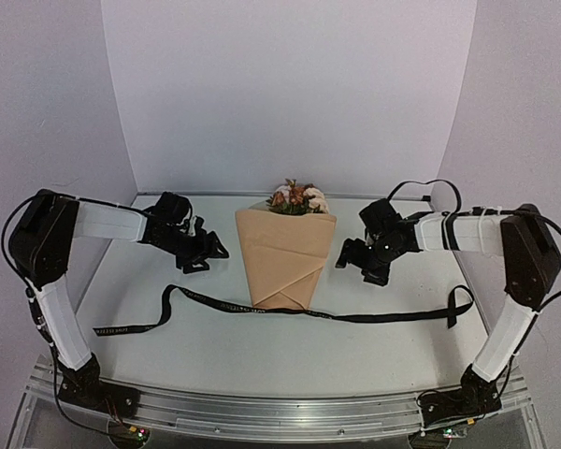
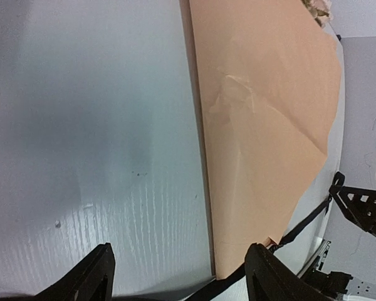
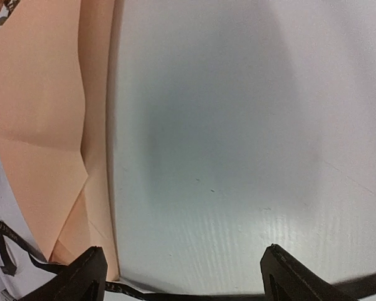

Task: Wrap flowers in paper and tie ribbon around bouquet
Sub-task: Straighten the ribbon at the center of the board, then pick up the folded bouquet from the center of the board, then place the folded bouquet on the ribbon, then pick up the left side of the ribbon at the center of the board.

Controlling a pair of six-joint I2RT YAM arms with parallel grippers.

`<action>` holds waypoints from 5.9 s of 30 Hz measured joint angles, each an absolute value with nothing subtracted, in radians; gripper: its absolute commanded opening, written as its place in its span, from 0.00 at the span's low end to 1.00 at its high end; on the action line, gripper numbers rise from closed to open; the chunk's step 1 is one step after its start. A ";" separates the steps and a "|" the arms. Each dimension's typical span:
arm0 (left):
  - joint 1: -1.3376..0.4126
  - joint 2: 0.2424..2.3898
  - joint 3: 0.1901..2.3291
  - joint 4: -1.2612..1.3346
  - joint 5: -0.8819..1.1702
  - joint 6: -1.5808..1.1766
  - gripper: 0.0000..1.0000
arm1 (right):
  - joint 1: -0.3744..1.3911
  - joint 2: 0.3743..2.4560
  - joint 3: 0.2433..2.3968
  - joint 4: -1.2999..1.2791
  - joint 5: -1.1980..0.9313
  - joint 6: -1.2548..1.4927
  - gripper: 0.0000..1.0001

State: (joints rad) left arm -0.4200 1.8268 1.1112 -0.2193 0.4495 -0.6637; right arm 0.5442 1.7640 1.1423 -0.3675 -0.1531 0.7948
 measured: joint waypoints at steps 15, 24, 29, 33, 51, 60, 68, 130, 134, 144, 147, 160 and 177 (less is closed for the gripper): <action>-0.427 2.176 1.411 -0.066 0.551 -0.761 0.68 | 0.534 2.094 1.395 -0.202 -0.305 0.846 0.78; -0.434 2.302 1.574 -0.027 0.548 -0.809 0.58 | 0.499 2.190 1.494 -0.146 -0.356 0.876 0.55; -0.442 2.358 1.641 -0.009 0.557 -0.842 0.42 | 0.494 2.240 1.552 -0.139 -0.371 0.891 0.37; -0.448 2.380 1.658 0.001 0.565 -0.868 0.26 | 0.494 2.255 1.568 -0.146 -0.376 0.884 0.18; -0.452 2.424 1.751 -0.071 0.610 -0.945 0.09 | 0.494 2.259 1.744 -0.328 -0.361 0.801 0.00; -0.460 2.418 1.754 -0.137 0.621 -0.950 0.09 | 0.494 2.255 1.746 -0.380 -0.364 0.816 0.00; -0.467 2.357 1.738 -0.176 0.629 -0.950 0.08 | 0.501 2.181 1.704 -0.418 -0.365 0.839 0.00; -0.624 1.519 0.866 -0.196 0.176 -1.029 0.69 | 0.778 1.561 0.962 -0.314 0.034 1.021 0.81; -0.620 1.362 0.761 -0.297 0.018 -1.166 0.69 | 0.760 1.442 0.876 -0.344 0.096 1.027 0.83; -0.619 1.109 0.515 -0.430 -0.129 -1.640 0.73 | 0.732 1.153 0.680 -0.406 0.285 1.098 0.91; -0.629 1.102 0.465 -0.416 -0.135 -1.763 0.74 | 0.721 1.068 0.614 -0.433 0.330 1.121 0.91; -0.649 1.238 0.461 -0.330 -0.214 -1.973 0.21 | 0.652 0.942 0.551 -0.490 0.381 1.116 0.93; -0.298 1.258 0.472 -0.324 -0.259 -1.477 0.00 | 0.381 1.006 0.462 -0.533 0.287 1.186 0.94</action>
